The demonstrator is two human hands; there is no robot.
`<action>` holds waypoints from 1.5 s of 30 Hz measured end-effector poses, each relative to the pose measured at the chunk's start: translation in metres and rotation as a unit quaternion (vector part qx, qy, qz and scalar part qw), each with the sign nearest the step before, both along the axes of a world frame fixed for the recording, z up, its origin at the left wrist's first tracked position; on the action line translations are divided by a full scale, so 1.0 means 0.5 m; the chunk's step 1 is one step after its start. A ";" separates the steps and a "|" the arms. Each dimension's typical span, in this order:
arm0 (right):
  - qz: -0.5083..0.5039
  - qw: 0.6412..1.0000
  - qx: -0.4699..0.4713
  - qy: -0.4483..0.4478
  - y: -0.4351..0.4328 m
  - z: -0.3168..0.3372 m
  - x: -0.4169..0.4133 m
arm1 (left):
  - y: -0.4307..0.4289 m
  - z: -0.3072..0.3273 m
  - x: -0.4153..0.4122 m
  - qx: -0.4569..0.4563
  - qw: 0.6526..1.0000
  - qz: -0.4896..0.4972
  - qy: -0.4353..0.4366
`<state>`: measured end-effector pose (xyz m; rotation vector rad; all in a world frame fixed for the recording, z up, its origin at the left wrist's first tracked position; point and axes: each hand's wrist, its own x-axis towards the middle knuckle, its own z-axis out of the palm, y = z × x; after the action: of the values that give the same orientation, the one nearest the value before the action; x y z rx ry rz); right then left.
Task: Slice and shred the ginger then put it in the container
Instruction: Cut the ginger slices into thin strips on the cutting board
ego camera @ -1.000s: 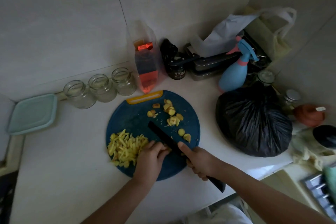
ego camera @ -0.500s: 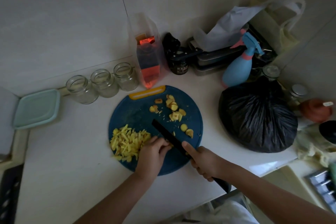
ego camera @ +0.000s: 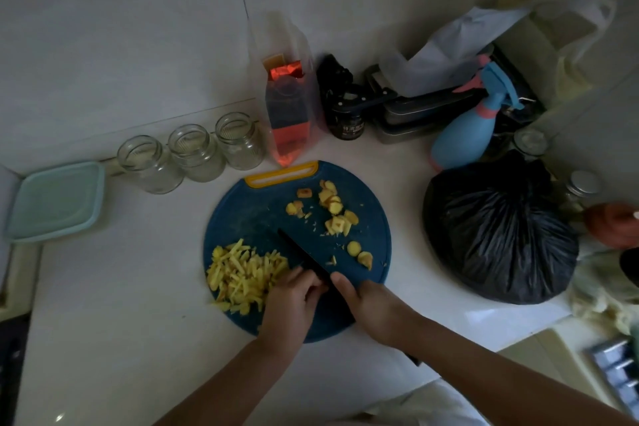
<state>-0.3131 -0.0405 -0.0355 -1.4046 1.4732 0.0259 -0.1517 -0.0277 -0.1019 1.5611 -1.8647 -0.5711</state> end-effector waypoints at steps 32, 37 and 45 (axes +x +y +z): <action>-0.094 0.978 0.179 -0.042 -0.010 0.028 -0.040 | -0.004 -0.005 0.003 -0.021 1.000 -0.014 0.016; -0.020 0.997 0.072 -0.006 -0.004 0.016 -0.015 | -0.006 -0.007 0.005 -0.032 0.999 -0.012 0.016; -0.061 0.996 0.055 -0.030 -0.031 0.006 0.018 | -0.007 -0.007 0.014 -0.053 0.998 -0.034 -0.001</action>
<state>-0.3040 -0.0562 -0.0325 -1.2164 1.4823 -0.0112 -0.1449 -0.0313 -0.1051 1.4360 -1.9243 -0.4924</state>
